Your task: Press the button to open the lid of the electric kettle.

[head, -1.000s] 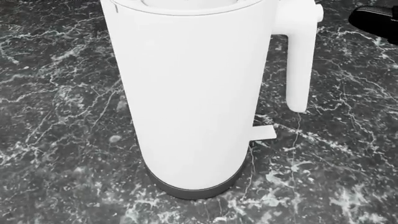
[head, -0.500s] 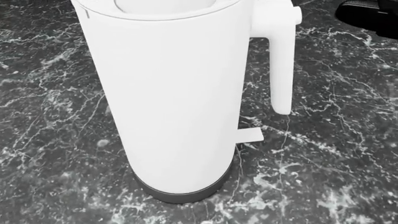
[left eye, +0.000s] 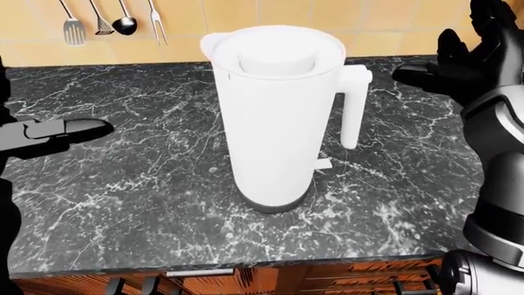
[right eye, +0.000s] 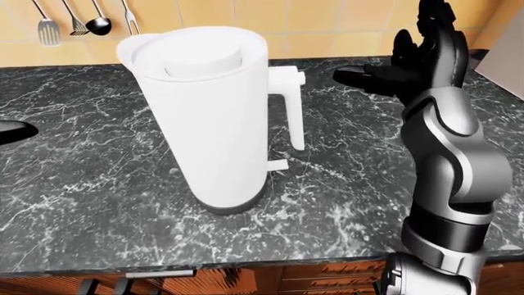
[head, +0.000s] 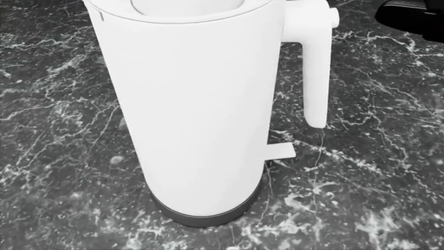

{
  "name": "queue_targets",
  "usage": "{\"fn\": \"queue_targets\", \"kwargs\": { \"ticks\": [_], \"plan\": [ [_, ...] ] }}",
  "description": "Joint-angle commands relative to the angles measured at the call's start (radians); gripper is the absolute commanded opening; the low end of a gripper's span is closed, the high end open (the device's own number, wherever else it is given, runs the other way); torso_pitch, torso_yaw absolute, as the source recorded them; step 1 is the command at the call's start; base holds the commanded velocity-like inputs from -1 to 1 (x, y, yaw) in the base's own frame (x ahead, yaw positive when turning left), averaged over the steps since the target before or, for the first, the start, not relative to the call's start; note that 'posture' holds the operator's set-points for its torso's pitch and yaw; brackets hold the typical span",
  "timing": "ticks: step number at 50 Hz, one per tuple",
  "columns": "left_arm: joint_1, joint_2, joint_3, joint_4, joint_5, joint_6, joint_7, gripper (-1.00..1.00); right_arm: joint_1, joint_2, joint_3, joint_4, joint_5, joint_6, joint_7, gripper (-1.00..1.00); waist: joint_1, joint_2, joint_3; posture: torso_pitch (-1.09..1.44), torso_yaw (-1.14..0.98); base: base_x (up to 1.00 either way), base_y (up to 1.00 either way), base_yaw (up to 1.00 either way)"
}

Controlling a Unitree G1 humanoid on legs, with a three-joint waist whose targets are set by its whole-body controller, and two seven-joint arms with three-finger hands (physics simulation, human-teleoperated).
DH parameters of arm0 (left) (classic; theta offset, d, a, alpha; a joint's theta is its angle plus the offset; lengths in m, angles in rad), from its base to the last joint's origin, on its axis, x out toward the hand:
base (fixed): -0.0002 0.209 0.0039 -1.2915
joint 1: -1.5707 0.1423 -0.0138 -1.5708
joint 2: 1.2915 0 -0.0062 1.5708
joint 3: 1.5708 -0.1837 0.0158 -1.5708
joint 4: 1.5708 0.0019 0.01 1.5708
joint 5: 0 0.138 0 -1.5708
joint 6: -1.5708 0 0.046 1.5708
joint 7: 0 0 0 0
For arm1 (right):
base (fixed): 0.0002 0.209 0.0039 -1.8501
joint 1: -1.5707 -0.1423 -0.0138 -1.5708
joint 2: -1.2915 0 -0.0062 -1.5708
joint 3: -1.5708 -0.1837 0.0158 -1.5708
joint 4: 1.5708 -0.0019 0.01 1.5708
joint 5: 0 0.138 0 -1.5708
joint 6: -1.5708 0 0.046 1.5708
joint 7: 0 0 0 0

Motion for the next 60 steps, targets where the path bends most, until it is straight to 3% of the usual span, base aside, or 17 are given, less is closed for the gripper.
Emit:
{"fn": "queue_targets", "kwargs": {
  "ticks": [1,31,60],
  "plan": [
    [-0.017,0.019,0.013,-0.019,0.003,-0.026,0.005,1.0,-0.028,-0.017,-0.014,-0.027,0.005,-0.029,0.004,1.0,0.0,0.001,-0.022,0.0,0.0,0.0,0.0,0.0],
    [-0.021,0.029,0.018,-0.016,-0.019,-0.019,0.016,1.0,-0.039,-0.043,-0.018,-0.1,0.106,0.062,0.008,1.0,0.0,-0.001,-0.022,0.0,0.0,0.0,0.0,0.0],
    [-0.02,0.034,0.017,-0.012,-0.02,-0.019,0.018,1.0,-0.056,0.004,0.011,-0.127,0.097,0.087,0.006,1.0,-0.001,0.003,-0.022,0.0,0.0,0.0,0.0,0.0]
  ]
}}
